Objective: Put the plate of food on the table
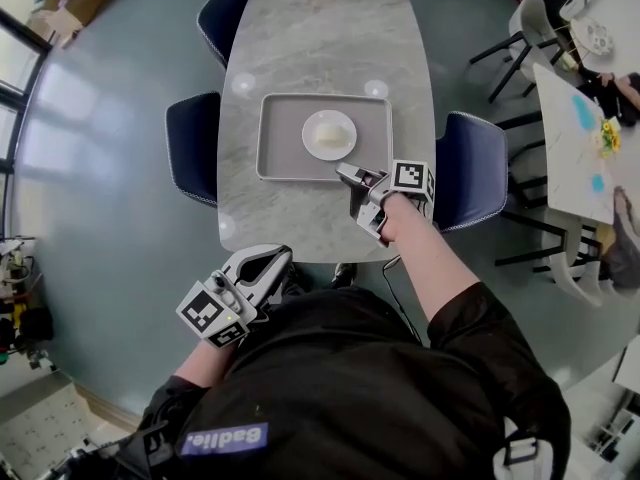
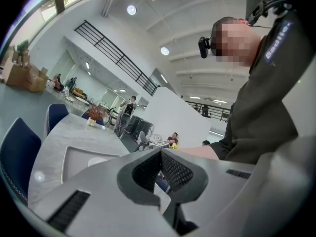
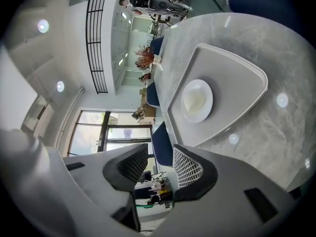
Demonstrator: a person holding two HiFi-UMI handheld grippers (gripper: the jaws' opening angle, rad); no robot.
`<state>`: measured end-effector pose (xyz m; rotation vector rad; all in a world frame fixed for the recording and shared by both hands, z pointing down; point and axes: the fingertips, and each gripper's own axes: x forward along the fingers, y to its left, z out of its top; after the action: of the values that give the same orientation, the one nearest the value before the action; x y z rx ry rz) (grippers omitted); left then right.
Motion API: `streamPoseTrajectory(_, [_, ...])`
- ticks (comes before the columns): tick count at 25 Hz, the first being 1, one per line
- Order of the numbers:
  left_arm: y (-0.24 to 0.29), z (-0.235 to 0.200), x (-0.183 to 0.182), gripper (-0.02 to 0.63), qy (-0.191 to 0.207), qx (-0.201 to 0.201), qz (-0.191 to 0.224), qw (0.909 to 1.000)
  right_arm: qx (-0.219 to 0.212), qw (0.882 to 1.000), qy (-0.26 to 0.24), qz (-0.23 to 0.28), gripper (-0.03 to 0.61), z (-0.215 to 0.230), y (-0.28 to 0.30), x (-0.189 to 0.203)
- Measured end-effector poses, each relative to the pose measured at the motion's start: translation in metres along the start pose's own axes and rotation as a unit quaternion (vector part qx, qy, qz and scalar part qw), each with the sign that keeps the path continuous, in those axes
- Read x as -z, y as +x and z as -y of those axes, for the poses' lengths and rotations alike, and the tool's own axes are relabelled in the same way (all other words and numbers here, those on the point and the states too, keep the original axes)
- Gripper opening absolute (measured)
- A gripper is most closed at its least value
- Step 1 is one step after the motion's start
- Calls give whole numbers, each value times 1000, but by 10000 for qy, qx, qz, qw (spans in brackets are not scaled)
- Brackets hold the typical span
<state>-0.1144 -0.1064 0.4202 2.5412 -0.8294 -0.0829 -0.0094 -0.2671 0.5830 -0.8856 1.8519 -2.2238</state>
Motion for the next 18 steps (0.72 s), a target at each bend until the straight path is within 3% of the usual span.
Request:
streamPoseTrajectory(3, [1, 5, -3, 5, 105, 96, -29, 9999, -307, 9994, -125, 22, 144, -19, -10, 15])
streamPoseTrajectory(11, [9, 15, -9, 5, 277, 375, -92, 9989, -635, 9941, -849, 218, 143, -49, -51, 44])
streamPoseTrajectory(18, [19, 21, -9, 5, 277, 566, -146, 9979, -1149, 9644, -2351, 378, 143, -99, -63, 72])
